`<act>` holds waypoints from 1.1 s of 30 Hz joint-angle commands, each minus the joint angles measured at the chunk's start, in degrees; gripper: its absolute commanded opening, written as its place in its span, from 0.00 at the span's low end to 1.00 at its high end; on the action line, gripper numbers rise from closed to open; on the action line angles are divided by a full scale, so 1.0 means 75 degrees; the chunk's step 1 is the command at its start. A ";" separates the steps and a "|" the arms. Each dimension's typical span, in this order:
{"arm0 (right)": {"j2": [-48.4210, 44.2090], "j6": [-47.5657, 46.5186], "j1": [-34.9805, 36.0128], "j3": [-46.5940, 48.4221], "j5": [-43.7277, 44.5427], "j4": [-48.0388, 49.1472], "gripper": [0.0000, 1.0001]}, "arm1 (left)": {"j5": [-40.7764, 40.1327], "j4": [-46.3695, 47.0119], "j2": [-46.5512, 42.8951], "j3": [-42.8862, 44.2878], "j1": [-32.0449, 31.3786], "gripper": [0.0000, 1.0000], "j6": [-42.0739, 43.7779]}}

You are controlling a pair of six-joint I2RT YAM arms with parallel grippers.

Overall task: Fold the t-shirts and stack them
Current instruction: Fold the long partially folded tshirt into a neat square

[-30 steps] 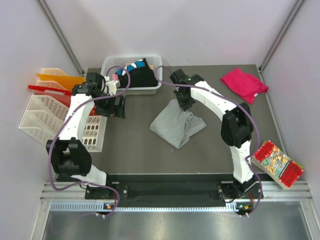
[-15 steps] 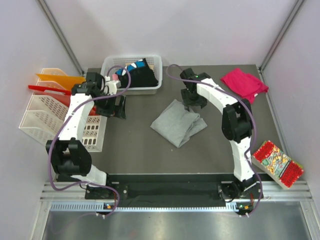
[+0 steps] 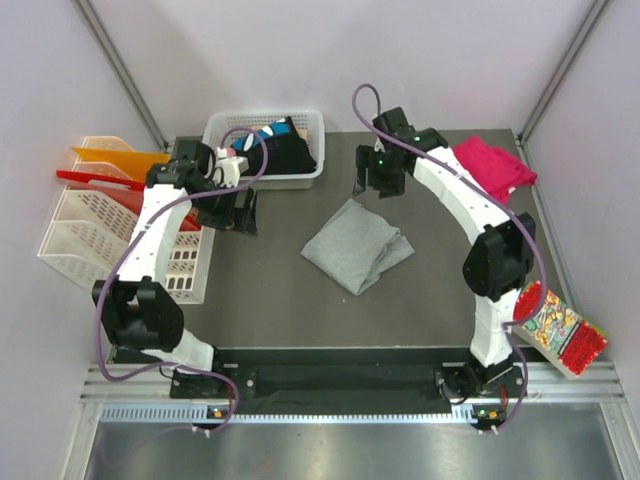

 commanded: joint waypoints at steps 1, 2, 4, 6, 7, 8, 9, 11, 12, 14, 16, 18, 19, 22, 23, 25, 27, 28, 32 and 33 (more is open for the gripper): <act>-0.0552 0.0988 -0.0058 -0.1464 -0.2765 0.1309 0.68 | 0.0139 -0.0217 0.0075 0.0410 -0.0109 0.99 0.0047; -0.0576 0.1163 -0.0116 -0.2035 -0.2929 0.1589 0.68 | 0.0116 -0.0229 0.0064 0.0422 -0.0109 0.99 0.0047; -0.0658 0.1305 -0.0338 -0.2577 -0.3187 0.1883 0.68 | 0.0069 -0.0252 -0.0018 0.0399 -0.0109 0.99 0.0106; -0.0647 0.1527 -0.0549 -0.3269 -0.3398 0.2154 0.68 | -0.0013 -0.0276 -0.0100 0.0340 -0.0109 0.99 0.0141; -0.0612 0.1586 -0.0771 -0.3480 -0.3481 0.2259 0.68 | -0.0037 -0.0288 -0.0124 0.0329 -0.0109 0.99 0.0164; -0.0600 0.1737 -0.0878 -0.3900 -0.3528 0.2410 0.68 | -0.0060 -0.0311 -0.0159 0.0270 -0.0109 0.99 0.0176; -0.0553 0.1785 -0.0995 -0.4101 -0.3586 0.2493 0.68 | -0.0107 -0.0311 -0.0217 0.0235 -0.0109 0.99 0.0211; -0.0518 0.1856 -0.1217 -0.4604 -0.3657 0.2750 0.67 | -0.0165 -0.0311 -0.0288 0.0165 -0.0109 0.99 0.0246; -0.0460 0.1868 -0.1288 -0.4735 -0.3715 0.2821 0.67 | -0.0177 -0.0311 -0.0346 0.0141 -0.0109 0.99 0.0281; -0.0378 0.1903 -0.1476 -0.5074 -0.3856 0.3090 0.67 | -0.0259 -0.0334 -0.0358 0.0106 -0.0109 0.99 0.0316; -0.0202 0.1915 -0.1628 -0.5228 -0.4137 0.3232 0.67 | -0.0329 -0.0358 -0.0359 0.0106 -0.0109 0.99 0.0352; 0.0044 0.1880 -0.1675 -0.5322 -0.4336 0.3303 0.67 | -0.0353 -0.0381 -0.0335 0.0141 -0.0120 0.99 0.0387; 0.0103 0.1729 -0.1676 -0.5287 -0.4314 0.3233 0.66 | -0.0365 -0.0393 -0.0312 0.0211 -0.0109 0.99 0.0387; 0.0081 0.1435 -0.1664 -0.5042 -0.4196 0.2905 0.66 | -0.0342 -0.0440 -0.0218 0.0316 -0.0109 0.99 0.0422; -0.0164 0.1365 -0.1641 -0.4763 -0.4103 0.2730 0.66 | -0.0318 -0.0452 -0.0218 0.0305 -0.0109 0.99 0.0422; -0.0469 0.1247 -0.1547 -0.4340 -0.3951 0.2483 0.67 | -0.0306 -0.0440 -0.0183 0.0294 -0.0109 0.99 0.0422; -0.0868 0.1293 -0.1465 -0.3684 -0.4078 0.2260 0.68 | -0.0306 -0.0452 -0.0148 0.0293 -0.0109 0.99 0.0422; -0.0950 0.1468 -0.1372 -0.3496 -0.4207 0.2306 0.68 | -0.0306 -0.0452 -0.0159 0.0258 -0.0109 0.99 0.0434; -0.0836 0.1832 -0.1043 -0.2687 -0.5212 0.2704 0.69 | -0.0283 -0.0487 -0.0124 0.0270 -0.0109 0.99 0.0422; -0.0707 0.1891 -0.0973 -0.2639 -0.5425 0.2821 0.69 | -0.0236 -0.0498 -0.0124 0.0270 -0.0109 0.99 0.0422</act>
